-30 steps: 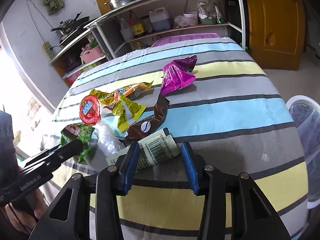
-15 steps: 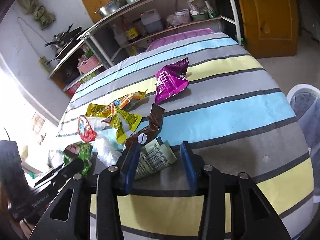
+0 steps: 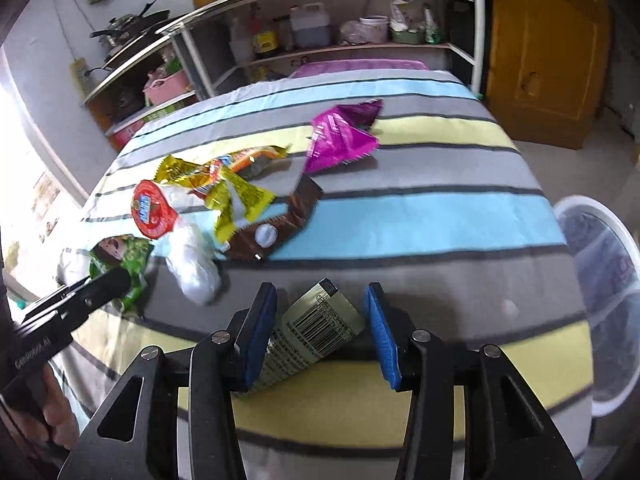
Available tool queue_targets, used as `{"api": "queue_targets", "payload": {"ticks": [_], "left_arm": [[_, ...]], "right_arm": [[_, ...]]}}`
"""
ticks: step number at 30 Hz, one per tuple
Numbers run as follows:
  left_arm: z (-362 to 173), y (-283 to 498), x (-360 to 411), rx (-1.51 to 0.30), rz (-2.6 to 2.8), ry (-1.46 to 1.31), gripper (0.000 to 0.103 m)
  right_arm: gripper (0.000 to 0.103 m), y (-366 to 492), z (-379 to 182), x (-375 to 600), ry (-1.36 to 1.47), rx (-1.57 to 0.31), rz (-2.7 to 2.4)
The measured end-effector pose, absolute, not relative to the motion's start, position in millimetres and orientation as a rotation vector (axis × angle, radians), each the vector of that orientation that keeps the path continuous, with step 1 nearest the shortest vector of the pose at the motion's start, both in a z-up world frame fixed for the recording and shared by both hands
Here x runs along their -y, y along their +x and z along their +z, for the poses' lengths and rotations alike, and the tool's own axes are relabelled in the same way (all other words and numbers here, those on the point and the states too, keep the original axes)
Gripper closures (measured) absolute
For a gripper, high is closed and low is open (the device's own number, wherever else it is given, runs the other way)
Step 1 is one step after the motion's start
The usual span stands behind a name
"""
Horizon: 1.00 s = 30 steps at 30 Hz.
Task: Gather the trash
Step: 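Lift the green snack bag with the left gripper while the right gripper lifts the label wrapper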
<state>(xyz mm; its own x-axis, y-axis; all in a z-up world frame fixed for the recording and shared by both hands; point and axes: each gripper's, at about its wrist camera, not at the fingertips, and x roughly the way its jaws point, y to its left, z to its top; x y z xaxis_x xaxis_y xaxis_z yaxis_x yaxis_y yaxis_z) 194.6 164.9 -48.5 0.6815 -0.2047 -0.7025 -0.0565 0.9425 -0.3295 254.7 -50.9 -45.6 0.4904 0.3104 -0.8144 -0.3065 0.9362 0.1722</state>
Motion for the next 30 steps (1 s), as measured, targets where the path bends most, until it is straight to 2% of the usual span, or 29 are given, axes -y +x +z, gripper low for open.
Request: {"api": "queue_targets", "payload": {"ticks": [5, 11, 17, 23, 24, 25, 30], "left_arm": [[-48, 191, -165, -0.820, -0.094, -0.335, 0.071], [-47, 188, -166, -0.816, -0.091, -0.336, 0.071], [-46, 186, -165, -0.814, -0.096, -0.334, 0.071], [-45, 185, -163, -0.812, -0.107, -0.333, 0.071], [-45, 184, -163, -0.812, -0.106, -0.333, 0.071], [-45, 184, -163, -0.812, -0.106, -0.332, 0.071], [-43, 182, -160, -0.805, -0.107, -0.322, 0.071]], "right_arm": [[0.055, 236, -35, 56, -0.019, -0.936, 0.331], [0.053, 228, -44, 68, 0.128, -0.990, 0.283], [0.053, 239, -46, 51, 0.072, -0.981, 0.343], [0.068, 239, -46, 45, 0.055, -0.983, 0.371], [0.075, 238, -46, 45, 0.055, -0.985, 0.382], [0.078, 236, -46, 44, 0.052, -0.984, 0.391], [0.078, 229, -46, 45, 0.039, -0.969, 0.433]]}}
